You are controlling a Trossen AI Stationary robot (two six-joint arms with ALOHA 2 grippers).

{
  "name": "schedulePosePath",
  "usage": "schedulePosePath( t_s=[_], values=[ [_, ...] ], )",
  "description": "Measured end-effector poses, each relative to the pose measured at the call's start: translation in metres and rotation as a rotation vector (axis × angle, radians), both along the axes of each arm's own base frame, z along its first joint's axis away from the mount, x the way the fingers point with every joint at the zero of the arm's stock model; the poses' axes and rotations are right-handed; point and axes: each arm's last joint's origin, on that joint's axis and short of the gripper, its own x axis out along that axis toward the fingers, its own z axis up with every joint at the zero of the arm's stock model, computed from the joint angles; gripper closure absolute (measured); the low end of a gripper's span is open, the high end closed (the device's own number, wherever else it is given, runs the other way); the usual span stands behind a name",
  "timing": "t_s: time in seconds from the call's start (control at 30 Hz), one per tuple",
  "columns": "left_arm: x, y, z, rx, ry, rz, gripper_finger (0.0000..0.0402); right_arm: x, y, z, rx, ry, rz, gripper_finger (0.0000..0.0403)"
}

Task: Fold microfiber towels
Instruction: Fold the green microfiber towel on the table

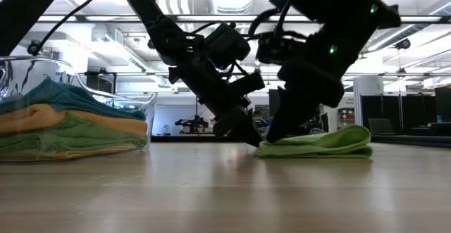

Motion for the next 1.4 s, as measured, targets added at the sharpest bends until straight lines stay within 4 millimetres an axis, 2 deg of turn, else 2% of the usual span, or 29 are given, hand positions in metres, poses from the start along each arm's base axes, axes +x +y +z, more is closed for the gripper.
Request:
schedulePosePath(
  t_s=[0.53,0.7,0.87,1.0,1.13,1.23,1.4],
  values=[
    [-0.001,0.004,-0.001,0.006,-0.003,0.050,0.0401,-0.002,0.015,0.007,0.098,-0.008,0.109,0.0395],
    [-0.001,0.003,0.001,0.032,0.000,0.038,0.0398,0.001,0.014,0.009,0.094,-0.049,0.098,0.0395],
    [-0.002,0.001,0.005,0.034,0.002,0.022,0.0359,-0.002,0.013,0.014,0.056,-0.056,0.077,0.0395],
    [-0.004,-0.001,0.011,0.034,-0.010,0.017,0.0316,-0.011,0.005,0.038,-0.033,-0.098,0.007,0.0392],
    [-0.005,-0.003,0.020,0.036,-0.030,0.014,0.0282,-0.019,0.002,0.054,-0.058,-0.123,0.010,0.0366],
    [-0.006,-0.003,0.024,0.039,-0.028,0.017,0.0269,-0.020,0.001,0.056,-0.060,-0.131,0.014,0.0329],
    [-0.007,-0.001,0.024,0.040,-0.027,0.035,0.0264,-0.017,0.002,0.040,-0.079,-0.100,-0.007,0.0264]
  ],
)
